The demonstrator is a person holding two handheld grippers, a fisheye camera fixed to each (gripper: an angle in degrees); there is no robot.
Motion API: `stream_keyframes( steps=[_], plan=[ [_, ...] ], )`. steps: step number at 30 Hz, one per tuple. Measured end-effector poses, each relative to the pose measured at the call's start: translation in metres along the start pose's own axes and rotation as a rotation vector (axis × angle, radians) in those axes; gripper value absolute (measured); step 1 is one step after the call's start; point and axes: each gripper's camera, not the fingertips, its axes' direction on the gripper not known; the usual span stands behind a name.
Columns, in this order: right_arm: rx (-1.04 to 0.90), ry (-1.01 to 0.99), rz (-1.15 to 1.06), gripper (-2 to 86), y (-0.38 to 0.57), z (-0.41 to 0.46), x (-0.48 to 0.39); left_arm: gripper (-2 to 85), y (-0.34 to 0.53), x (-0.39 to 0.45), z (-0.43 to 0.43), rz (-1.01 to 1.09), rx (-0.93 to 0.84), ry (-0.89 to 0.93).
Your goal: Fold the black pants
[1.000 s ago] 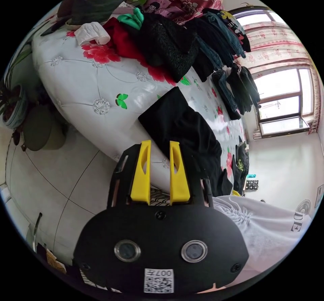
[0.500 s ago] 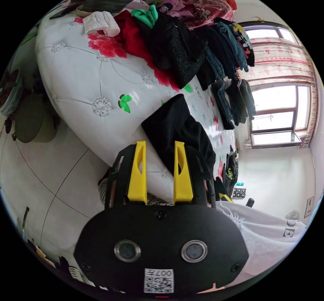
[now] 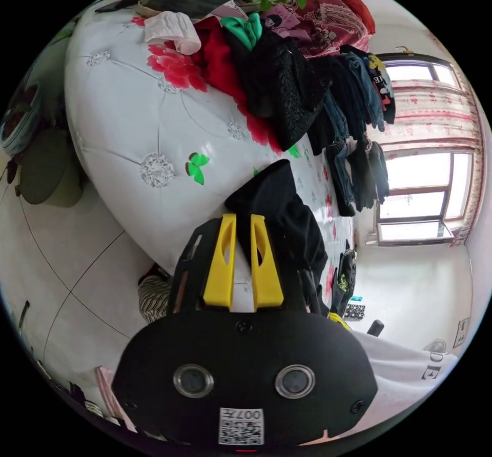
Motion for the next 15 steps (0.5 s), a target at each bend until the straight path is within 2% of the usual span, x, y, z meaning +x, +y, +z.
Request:
stream_keyframes(
  steps=[2, 5, 8, 10, 11, 13, 15],
  plan=[
    [0.055, -0.001, 0.078, 5.8, 0.012, -0.02, 0.023, 3.7, 0.004, 0.012, 0.007, 0.047, 0.034, 0.051],
    [0.139, 0.042, 0.18, 6.4, 0.037, -0.051, 0.053, 3.7, 0.005, 0.07, 0.017, 0.266, 0.032, 0.177],
    [0.224, 0.084, 0.271, 7.0, 0.068, -0.081, 0.079, 3.7, 0.019, 0.169, 0.036, 0.615, -0.051, 0.305],
    [0.27, 0.1, 0.335, 7.3, 0.089, -0.097, 0.096, 3.9, 0.055, 0.258, 0.063, 0.916, -0.17, 0.447],
    [0.3, 0.102, 0.374, 7.3, 0.103, -0.105, 0.107, 3.9, 0.068, 0.279, 0.071, 0.989, -0.21, 0.493],
    [0.341, 0.097, 0.441, 7.5, 0.125, -0.116, 0.124, 4.5, 0.132, 0.351, 0.112, 1.228, -0.412, 0.668],
    [0.406, 0.075, 0.526, 7.7, 0.154, -0.127, 0.143, 5.5, 0.184, 0.387, 0.155, 1.32, -0.586, 0.715]
  ],
)
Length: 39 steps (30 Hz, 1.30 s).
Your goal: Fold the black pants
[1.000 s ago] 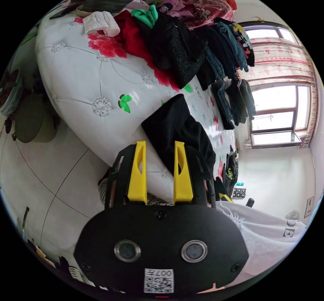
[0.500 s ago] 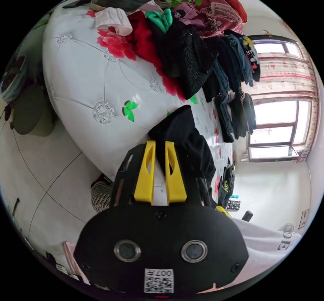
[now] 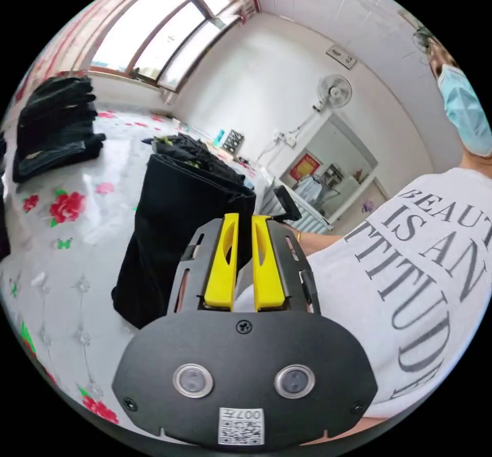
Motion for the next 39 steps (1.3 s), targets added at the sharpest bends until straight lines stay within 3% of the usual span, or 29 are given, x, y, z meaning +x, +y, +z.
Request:
stream_keyframes(
  steps=[2, 5, 8, 13, 18, 22, 27, 30, 34, 39],
  plan=[
    [0.033, -0.003, 0.061, 8.0, 0.009, -0.008, 0.021, 6.5, -0.01, -0.004, 0.073, 0.021, -0.157, 0.06],
    [0.032, -0.034, 0.14, 8.8, 0.021, -0.013, 0.051, 9.3, -0.009, -0.029, 0.144, -0.049, -0.382, 0.001],
    [0.015, -0.048, 0.199, 9.5, 0.032, -0.009, 0.077, 9.9, 0.011, -0.07, 0.144, -0.194, -0.363, -0.1],
    [-0.091, -0.06, 0.247, 9.2, 0.033, 0.023, 0.107, 13.6, 0.092, -0.16, 0.122, -0.657, -0.368, -0.295],
    [-0.155, -0.011, 0.244, 5.3, 0.018, 0.052, 0.118, 14.6, 0.119, -0.2, 0.161, -0.763, -0.444, -0.215],
    [-0.221, -0.008, 0.18, 2.9, 0.0, 0.059, 0.114, 6.3, 0.107, -0.235, 0.194, -0.721, -0.528, -0.219],
    [-0.135, -0.218, 0.175, 1.3, -0.06, 0.031, 0.105, 2.9, 0.069, -0.268, 0.18, -0.68, -0.375, -0.08],
    [-0.066, -0.279, 0.043, 1.1, -0.132, 0.014, 0.061, 2.6, 0.003, -0.288, 0.145, -0.579, -0.255, -0.051],
    [0.08, -0.368, -0.145, 1.3, -0.25, -0.015, -0.007, 2.9, -0.126, -0.315, 0.058, -0.359, -0.107, -0.156],
    [0.299, -0.479, -0.233, 2.9, -0.448, -0.027, -0.103, 6.4, -0.273, -0.377, -0.048, -0.282, 0.071, -0.396]
  ],
)
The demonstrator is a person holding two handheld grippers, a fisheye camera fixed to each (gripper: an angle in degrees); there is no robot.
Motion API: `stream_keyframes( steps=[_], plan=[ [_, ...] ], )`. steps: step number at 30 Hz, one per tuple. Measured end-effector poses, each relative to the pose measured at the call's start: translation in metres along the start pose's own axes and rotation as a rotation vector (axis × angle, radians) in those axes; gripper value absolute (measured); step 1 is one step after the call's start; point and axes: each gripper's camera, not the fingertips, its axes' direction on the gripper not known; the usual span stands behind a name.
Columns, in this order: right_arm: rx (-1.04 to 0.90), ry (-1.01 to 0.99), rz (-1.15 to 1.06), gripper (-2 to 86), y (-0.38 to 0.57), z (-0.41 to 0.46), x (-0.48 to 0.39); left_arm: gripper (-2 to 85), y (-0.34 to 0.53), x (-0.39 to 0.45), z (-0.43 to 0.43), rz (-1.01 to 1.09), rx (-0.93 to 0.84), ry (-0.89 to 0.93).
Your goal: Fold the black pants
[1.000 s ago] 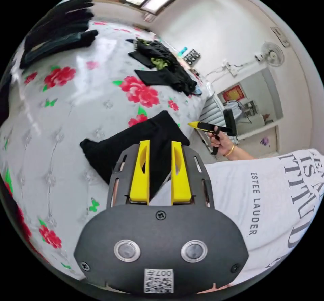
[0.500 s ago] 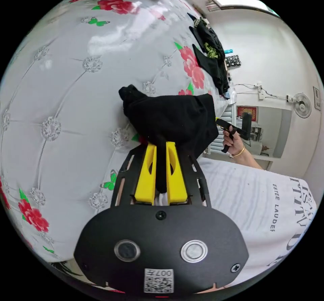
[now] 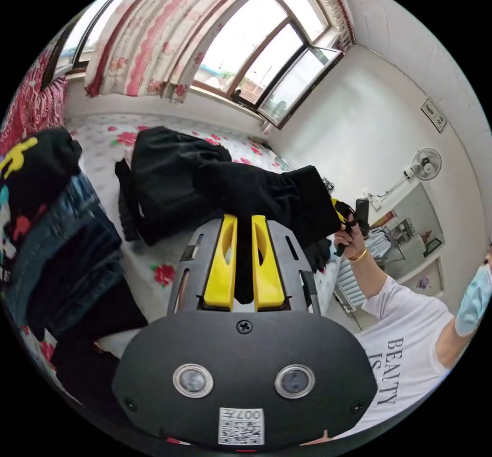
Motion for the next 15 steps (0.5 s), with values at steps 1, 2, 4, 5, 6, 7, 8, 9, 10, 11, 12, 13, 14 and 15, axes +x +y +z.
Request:
stream_keyframes(
  steps=[1, 2, 4, 5, 6, 7, 8, 9, 10, 11, 12, 13, 14, 15],
  plan=[
    [0.019, 0.013, 0.001, 3.3, -0.018, 0.012, 0.001, 8.5, -0.036, -0.018, -0.008, -0.028, 0.022, -0.065],
    [0.047, 0.071, -0.011, 4.2, -0.049, 0.035, 0.003, 9.8, -0.05, -0.027, -0.011, -0.044, 0.027, -0.101],
    [0.087, 0.257, 0.013, 5.3, -0.074, 0.066, 0.013, 12.5, -0.073, -0.06, -0.016, -0.086, 0.076, -0.227],
    [0.087, 0.341, 0.022, 5.9, -0.075, 0.084, 0.023, 12.6, -0.07, -0.067, -0.014, -0.096, 0.083, -0.245],
    [0.066, 0.365, 0.03, 6.6, -0.063, 0.1, 0.035, 12.7, -0.057, -0.081, -0.006, -0.105, 0.081, -0.277],
    [0.049, 0.36, 0.026, 6.9, -0.053, 0.109, 0.042, 12.3, -0.033, -0.093, 0.008, -0.102, 0.072, -0.314],
    [-0.012, 0.36, 0.006, 7.7, -0.027, 0.124, 0.058, 12.1, -0.017, -0.099, 0.017, -0.102, 0.061, -0.331],
    [-0.1, 0.415, -0.004, 8.5, 0.005, 0.137, 0.077, 11.9, 0.02, -0.113, 0.037, -0.115, 0.016, -0.351],
    [-0.153, 0.46, -0.005, 8.8, 0.023, 0.142, 0.088, 11.7, 0.063, -0.127, 0.059, -0.15, -0.053, -0.354],
    [-0.261, 0.574, -0.01, 9.5, 0.063, 0.146, 0.11, 11.5, 0.087, -0.133, 0.07, -0.173, -0.092, -0.349],
    [-0.357, 0.693, -0.008, 10.2, 0.104, 0.142, 0.13, 11.2, 0.137, -0.142, 0.089, -0.224, -0.162, -0.336],
    [-0.404, 0.748, -0.003, 10.6, 0.125, 0.138, 0.14, 10.8, 0.187, -0.144, 0.104, -0.264, -0.233, -0.318],
    [-0.493, 0.847, 0.025, 11.4, 0.163, 0.124, 0.159, 10.5, 0.212, -0.144, 0.109, -0.287, -0.267, -0.318],
    [-0.569, 0.921, 0.067, 12.2, 0.198, 0.106, 0.175, 9.9, 0.258, -0.139, 0.115, -0.333, -0.312, -0.332]
  ],
)
